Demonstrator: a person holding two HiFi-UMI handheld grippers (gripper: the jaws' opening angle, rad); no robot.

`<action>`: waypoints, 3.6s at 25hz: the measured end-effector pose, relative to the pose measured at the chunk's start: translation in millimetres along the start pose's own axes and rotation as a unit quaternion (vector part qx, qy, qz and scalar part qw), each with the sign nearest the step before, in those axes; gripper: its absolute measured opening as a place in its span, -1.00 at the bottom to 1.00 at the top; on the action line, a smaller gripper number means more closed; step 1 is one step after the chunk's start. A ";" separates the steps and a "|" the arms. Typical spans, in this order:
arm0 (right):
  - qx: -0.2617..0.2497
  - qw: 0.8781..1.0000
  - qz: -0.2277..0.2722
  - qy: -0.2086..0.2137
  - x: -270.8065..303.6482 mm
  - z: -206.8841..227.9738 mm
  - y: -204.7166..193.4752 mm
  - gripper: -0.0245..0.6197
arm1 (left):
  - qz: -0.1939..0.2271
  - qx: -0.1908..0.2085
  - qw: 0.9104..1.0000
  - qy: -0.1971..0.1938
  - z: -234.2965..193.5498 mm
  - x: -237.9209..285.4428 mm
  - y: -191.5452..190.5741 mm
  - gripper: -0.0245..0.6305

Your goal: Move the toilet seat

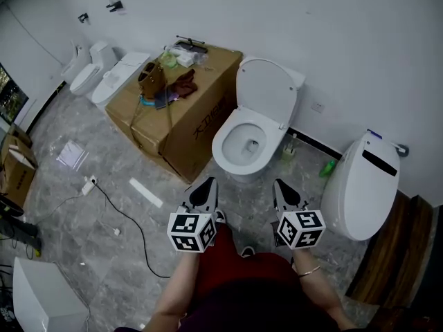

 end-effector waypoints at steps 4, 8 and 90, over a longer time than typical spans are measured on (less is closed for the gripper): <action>0.007 1.000 -0.012 -0.008 24.3 9.3 -0.1 -0.87 | -0.008 -0.001 1.000 -0.002 -14.1 25.6 6.7 -0.84; 0.020 0.999 -0.027 -0.023 59.5 21.1 -1.3 -0.87 | -0.018 -0.005 1.000 -0.009 -37.7 62.6 14.4 -0.84; 0.469 0.790 -0.343 -0.195 374.0 102.5 -378.0 -0.03 | -0.481 -0.166 0.861 0.017 -363.8 447.3 -267.0 -0.28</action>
Point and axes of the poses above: the fingertips, and each gripper's own axes: x forward along the fingers, z to its right, y out of its top, the point moved 3 cm from there along -x, backward along the fingers, and after that the axes turned 12 degrees about -x, right-handed, at the moved point
